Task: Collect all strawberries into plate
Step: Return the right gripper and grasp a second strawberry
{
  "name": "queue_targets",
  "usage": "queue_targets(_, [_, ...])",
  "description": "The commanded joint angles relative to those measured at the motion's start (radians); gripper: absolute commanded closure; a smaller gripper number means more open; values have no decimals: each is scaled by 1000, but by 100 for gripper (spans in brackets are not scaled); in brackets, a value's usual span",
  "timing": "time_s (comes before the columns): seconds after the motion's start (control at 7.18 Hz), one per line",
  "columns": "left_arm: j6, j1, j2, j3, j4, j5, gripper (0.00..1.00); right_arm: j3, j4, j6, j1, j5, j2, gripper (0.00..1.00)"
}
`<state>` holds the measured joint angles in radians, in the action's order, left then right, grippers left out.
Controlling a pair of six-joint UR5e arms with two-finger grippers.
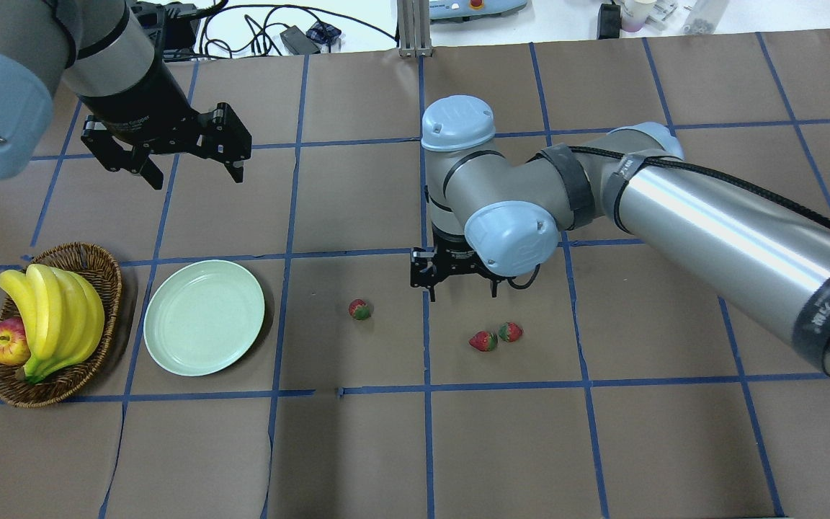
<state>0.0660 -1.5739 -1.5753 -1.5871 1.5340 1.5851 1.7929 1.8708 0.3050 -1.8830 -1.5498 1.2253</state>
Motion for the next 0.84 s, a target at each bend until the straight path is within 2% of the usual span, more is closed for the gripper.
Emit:
queue_targets(0.0, [2, 0, -2, -2, 0, -1, 0, 104, 4, -6, 118, -29, 81, 0])
queue_targets(0.14, [2, 0, 0, -4, 0, -1, 0, 126, 45, 52, 145, -17, 80, 0])
queue_targets(0.42, [3, 0, 6, -14, -2, -1, 0, 196, 271, 321, 148, -9, 74, 0])
queue_targets(0.56, [3, 0, 6, -14, 0, -1, 0, 232, 293, 377, 148, -10, 82, 0])
queue_targets(0.7, [3, 0, 6, -14, -2, -1, 0, 250, 316, 528, 150, -9, 85, 0])
